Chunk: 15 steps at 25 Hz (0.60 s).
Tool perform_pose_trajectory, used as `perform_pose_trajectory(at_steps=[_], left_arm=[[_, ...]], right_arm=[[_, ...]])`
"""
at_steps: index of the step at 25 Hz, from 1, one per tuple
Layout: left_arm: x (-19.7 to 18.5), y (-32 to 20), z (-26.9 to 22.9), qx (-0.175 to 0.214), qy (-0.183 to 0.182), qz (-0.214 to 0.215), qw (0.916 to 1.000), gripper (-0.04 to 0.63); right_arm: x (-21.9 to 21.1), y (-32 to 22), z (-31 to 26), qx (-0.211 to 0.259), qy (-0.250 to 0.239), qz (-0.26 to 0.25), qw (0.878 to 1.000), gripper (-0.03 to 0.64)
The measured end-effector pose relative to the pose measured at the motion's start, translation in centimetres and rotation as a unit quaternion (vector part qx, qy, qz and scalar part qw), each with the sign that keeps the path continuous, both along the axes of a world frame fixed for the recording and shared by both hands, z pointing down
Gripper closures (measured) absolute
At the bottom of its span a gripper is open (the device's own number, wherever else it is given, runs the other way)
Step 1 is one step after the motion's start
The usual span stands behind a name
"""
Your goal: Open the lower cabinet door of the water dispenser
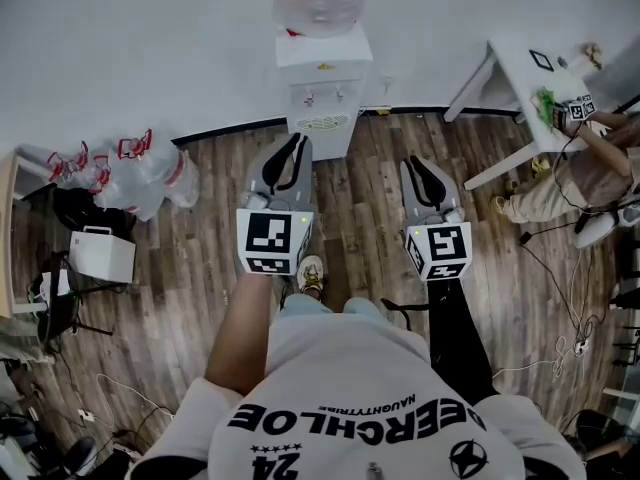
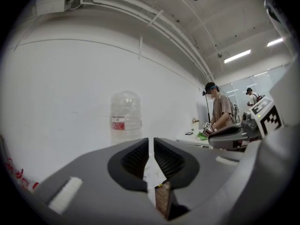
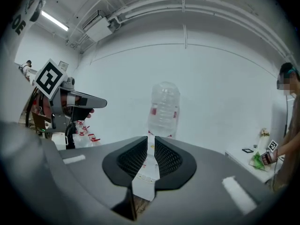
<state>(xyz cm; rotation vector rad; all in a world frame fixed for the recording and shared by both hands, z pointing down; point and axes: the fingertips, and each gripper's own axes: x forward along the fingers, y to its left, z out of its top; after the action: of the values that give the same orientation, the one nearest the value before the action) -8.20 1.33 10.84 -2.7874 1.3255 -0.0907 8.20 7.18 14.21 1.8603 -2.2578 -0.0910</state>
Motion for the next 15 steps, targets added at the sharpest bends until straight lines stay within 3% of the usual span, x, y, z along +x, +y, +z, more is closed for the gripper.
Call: perform_pose_trajectory(at_steps=[15], left_arm=[[0.9,-11.0,2.7,-0.024,-0.012,0.026,0.9993,0.541]], right_arm=[[0.7,-9.8,2.4,-0.029,-0.006,0.03,0.999,0.588]])
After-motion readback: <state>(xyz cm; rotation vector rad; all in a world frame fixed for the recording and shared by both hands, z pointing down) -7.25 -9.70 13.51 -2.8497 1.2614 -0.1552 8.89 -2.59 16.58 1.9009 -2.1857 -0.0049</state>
